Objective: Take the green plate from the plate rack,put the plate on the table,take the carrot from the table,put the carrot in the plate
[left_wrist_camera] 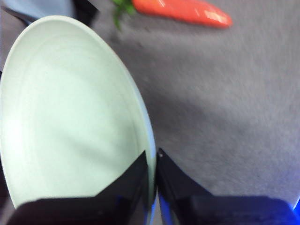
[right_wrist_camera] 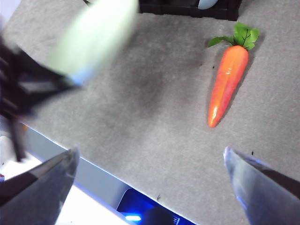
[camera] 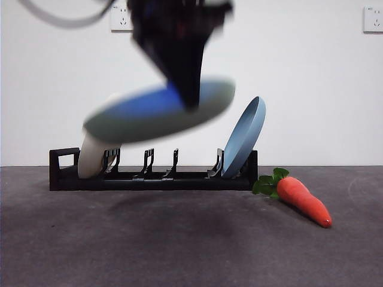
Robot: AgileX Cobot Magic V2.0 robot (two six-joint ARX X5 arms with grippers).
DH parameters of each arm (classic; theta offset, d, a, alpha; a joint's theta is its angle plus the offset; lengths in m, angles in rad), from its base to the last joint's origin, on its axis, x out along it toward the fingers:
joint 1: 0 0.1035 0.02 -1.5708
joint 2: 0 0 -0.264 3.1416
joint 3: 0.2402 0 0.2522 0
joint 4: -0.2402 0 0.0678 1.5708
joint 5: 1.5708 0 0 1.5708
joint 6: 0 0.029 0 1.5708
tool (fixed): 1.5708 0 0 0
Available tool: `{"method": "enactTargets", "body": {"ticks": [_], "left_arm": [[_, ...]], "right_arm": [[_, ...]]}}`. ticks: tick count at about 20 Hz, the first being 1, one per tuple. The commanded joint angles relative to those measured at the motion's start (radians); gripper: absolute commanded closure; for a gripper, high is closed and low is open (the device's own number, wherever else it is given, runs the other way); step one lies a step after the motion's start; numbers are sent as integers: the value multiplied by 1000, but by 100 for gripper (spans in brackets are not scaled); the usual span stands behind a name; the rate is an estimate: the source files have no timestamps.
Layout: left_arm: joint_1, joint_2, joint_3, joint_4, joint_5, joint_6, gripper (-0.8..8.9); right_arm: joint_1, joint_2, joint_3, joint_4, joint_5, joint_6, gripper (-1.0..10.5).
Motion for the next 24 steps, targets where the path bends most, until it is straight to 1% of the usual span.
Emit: {"method": "enactTargets", "body": {"ticks": [1,5,10,13,15,16,17,19,20,21,24], "left_arm": [[-13,22,-138,123,-34,19,820],[-15,57,-275,273,-34,79,820],[-15,150,-291,375,-31,162,821],[-15,206,-291,389,-29,165,821],[-15,209,-290,380,-13,161,812],[-15,209,-290,381,2,157,793],[-15,209,-290,380,1,151,718],[-14,209,-288,372,-1,150,533],[-14,209,-288,372,-2,150,485],[-15,206,-287,372,-3,150,464],[-15,183,-262,343,-6,122,463]], "right_arm": [[3,1,3,4,-1,3,226],[3,26,3,11,-1,3,226],[3,93,3,20,-1,3,227],[3,143,3,42,-1,3,227],[9,183,3,64,0,3,227],[13,204,3,80,2,4,227],[18,225,3,95,5,8,227],[31,273,3,135,8,13,227],[37,299,3,158,8,14,227],[42,325,3,178,16,14,227],[69,399,3,234,113,14,227]]}}
